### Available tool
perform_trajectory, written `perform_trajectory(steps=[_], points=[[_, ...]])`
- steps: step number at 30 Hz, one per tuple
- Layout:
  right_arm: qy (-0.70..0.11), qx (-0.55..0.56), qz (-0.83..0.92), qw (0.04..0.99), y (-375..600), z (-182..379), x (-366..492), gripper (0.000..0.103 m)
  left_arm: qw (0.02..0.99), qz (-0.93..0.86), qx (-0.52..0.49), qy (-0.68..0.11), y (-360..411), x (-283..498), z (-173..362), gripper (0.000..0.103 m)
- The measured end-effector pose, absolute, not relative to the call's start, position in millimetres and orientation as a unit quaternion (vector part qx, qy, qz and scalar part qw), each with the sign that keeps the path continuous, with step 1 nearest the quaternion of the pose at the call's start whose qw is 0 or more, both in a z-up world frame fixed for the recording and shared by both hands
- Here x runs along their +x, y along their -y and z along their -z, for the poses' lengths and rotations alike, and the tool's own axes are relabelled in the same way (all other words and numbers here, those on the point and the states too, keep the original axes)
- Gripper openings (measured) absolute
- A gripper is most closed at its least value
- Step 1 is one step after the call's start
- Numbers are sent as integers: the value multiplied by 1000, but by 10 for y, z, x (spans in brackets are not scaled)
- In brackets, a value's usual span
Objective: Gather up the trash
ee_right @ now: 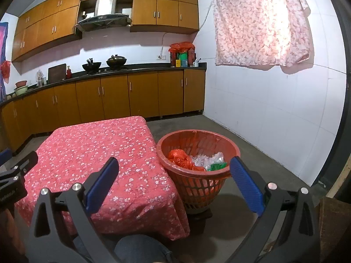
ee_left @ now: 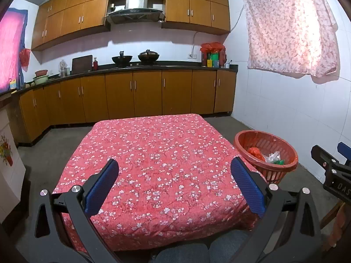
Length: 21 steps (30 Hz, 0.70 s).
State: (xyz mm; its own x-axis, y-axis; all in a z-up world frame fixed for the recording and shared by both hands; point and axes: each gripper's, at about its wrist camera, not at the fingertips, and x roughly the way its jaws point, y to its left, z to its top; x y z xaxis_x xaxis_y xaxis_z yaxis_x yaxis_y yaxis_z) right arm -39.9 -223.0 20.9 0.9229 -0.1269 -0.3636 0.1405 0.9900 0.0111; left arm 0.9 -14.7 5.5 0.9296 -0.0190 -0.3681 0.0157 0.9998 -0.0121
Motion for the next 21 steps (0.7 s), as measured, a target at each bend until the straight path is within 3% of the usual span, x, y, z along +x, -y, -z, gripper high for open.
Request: perform_trajectory(steps=[21], points=[[-187,21,68,980,2240,-183,-377,99,982,11,-2,-189,166,15,-53,101]])
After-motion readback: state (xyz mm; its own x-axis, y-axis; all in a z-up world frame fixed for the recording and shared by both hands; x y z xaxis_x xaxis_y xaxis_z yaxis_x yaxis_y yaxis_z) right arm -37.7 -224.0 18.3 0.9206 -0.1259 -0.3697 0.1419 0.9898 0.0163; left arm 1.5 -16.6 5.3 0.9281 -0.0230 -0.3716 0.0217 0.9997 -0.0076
